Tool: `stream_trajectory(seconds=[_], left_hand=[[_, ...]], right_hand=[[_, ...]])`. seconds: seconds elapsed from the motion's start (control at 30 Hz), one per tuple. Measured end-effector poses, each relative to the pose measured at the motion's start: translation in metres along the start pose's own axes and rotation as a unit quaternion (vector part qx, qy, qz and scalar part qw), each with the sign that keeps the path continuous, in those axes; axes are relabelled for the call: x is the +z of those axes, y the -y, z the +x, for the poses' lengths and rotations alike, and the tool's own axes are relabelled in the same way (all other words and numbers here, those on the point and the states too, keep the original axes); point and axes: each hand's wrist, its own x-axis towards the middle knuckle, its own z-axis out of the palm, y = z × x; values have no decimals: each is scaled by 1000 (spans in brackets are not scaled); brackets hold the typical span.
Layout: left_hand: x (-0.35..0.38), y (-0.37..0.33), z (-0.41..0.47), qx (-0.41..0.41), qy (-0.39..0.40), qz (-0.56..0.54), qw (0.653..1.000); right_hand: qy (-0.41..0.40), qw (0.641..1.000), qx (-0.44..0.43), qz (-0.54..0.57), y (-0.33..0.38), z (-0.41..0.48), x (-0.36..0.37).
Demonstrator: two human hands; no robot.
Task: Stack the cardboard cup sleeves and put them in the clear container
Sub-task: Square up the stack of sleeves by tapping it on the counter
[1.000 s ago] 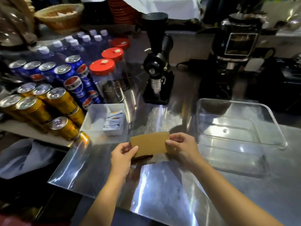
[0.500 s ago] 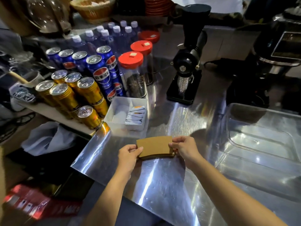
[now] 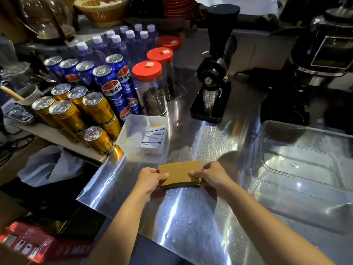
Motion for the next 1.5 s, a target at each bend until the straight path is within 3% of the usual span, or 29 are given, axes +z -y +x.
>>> stream_trajectory(seconds=[0.2,0.4,0.6,0.77,0.9,0.97,1.03,1.17,1.23,1.33,1.5], left_hand=[[-1,-4,-8,-10,67,-14,998],[2,10,-20,153,66,19,986],[10,21,-18,245,44,12,969],[10,29,-18,234,124,16,964],[21,30,-21,204,132,-66,968],[29,30,-23,179,131,-164,961],[40,28,-26,148,120,-251,949],[61,22,-30,137,20,-297,945],[65,16,-29,165,-36,-284,944],[65,13,-27,206,-61,-258,942],[72,17,-25,158,-46,-280,946]], right_hand=[[61,997,-2,-51,4,1,-10],[102,992,-60,45,-18,-6,-22],[64,987,-133,67,-25,-10,-21],[66,984,-164,28,-30,-13,-16],[119,978,-147,92,-35,-13,-8],[94,976,-151,125,-36,-13,-1],[16,972,-162,169,-39,-12,9],[-138,958,-192,160,-40,-9,26],[-161,952,-200,169,-40,-7,30],[-170,943,-214,190,-41,-6,28],[-176,958,-180,137,-45,-1,25]])
